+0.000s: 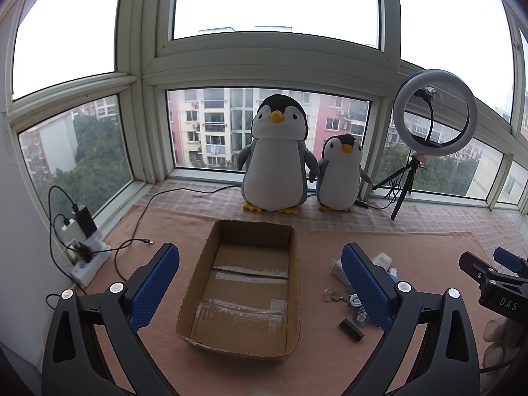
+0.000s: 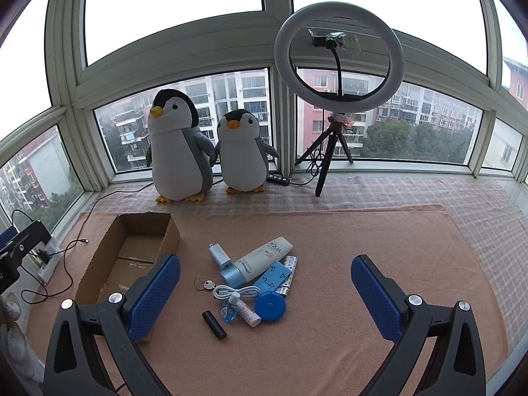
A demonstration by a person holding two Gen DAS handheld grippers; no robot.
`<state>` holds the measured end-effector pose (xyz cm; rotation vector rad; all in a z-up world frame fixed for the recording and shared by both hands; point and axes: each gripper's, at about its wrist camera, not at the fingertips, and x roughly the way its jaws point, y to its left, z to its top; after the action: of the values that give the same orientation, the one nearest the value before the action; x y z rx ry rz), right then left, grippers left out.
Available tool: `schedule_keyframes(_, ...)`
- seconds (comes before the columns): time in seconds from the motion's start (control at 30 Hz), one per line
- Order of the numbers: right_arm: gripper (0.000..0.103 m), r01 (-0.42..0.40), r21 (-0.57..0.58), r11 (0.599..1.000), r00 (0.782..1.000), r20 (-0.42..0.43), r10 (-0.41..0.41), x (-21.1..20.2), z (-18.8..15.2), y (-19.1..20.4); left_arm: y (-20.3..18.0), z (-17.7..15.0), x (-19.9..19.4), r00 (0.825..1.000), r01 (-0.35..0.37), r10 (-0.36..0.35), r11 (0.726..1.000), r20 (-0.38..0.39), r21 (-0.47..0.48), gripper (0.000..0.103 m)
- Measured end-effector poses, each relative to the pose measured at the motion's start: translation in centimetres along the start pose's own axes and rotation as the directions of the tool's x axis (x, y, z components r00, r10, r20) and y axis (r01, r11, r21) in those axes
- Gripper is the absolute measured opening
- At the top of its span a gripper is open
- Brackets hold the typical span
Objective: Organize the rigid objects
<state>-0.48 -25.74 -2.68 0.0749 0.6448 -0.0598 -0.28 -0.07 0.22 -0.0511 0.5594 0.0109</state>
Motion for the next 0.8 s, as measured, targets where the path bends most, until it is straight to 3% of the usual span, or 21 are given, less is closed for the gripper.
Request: schedule_keyframes(0.8,0.102,-0.004,0.004,1.0,1.0,-0.01,0.004,0.16,-0.04,-0.23,0.11,0.13,0.15,1.0,0.0,0.0,1.0,-0.001,0.003,0.099)
